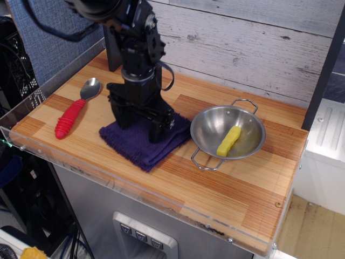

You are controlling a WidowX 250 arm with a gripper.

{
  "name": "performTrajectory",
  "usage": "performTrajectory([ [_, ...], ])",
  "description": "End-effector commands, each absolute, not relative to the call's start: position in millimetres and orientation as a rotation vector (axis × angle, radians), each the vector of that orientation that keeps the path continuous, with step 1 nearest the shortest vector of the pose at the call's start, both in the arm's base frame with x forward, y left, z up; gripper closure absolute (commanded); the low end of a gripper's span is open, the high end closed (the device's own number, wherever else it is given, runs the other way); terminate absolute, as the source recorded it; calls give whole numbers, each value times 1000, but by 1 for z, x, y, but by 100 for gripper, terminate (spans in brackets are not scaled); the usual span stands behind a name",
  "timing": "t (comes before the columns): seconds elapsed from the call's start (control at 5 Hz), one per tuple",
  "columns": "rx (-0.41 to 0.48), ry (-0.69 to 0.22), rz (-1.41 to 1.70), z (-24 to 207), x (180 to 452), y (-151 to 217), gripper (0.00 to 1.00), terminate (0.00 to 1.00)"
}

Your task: Push the towel to the board's front edge

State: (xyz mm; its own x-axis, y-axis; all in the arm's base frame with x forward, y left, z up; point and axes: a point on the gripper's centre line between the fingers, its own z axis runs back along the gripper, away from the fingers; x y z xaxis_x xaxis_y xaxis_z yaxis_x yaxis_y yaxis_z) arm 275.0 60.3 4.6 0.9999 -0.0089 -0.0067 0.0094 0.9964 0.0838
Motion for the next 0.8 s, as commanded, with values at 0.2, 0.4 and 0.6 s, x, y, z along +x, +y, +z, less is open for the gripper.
performTrajectory([
  [0.2, 97, 198, 19, -16, 192, 67, 0, 0],
  [0.4, 99, 214, 28, -17, 188, 68, 0, 0],
  [0.6, 86, 152, 32, 2, 208, 65, 0, 0],
])
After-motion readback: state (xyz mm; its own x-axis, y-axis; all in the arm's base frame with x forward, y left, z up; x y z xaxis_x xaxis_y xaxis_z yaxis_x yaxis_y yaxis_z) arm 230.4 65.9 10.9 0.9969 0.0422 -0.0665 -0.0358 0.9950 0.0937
